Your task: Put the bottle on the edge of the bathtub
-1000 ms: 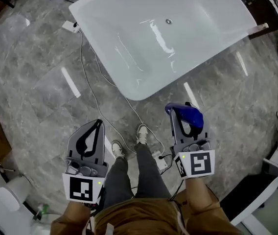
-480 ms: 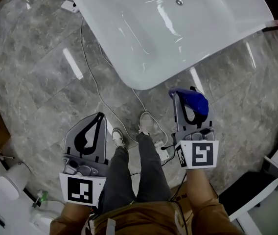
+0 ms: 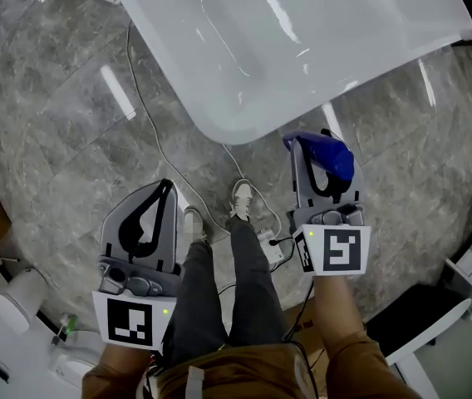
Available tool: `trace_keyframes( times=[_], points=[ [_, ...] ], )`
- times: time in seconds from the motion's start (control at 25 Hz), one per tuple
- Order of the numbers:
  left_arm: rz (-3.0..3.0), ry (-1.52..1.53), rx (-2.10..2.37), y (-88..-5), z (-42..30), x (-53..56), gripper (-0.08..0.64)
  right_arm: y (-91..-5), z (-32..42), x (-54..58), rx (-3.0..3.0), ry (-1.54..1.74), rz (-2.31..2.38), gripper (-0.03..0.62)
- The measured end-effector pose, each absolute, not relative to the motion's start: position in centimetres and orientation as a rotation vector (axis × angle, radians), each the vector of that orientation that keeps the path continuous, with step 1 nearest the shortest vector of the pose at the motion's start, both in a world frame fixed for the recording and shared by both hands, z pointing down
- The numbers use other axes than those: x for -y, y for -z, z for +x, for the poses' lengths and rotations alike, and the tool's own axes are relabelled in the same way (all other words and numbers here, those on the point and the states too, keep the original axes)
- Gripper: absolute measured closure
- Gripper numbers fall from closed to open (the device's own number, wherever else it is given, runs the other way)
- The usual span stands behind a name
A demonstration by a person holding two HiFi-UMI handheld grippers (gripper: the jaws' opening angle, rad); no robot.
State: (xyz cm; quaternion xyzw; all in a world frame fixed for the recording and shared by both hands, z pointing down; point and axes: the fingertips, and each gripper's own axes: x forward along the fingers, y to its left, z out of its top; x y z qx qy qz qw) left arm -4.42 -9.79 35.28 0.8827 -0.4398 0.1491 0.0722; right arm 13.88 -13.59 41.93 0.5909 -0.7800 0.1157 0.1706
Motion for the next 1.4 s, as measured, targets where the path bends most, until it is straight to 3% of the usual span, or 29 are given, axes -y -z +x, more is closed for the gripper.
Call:
trace_keyframes(
  times=[0.84,1.4],
  points=[
    [2.562,-0.498,1.365,-41.2,-6.7,11.7,0.554,-49.3,12.1,16.5,2.219,-0.327,1.643,0.425],
    [2.548,-0.513,1.347,-42.2,-6.1,11.3,0.554,-49.6,12.5,16.8,2.225,-0.275,1.679,0.425]
  ],
)
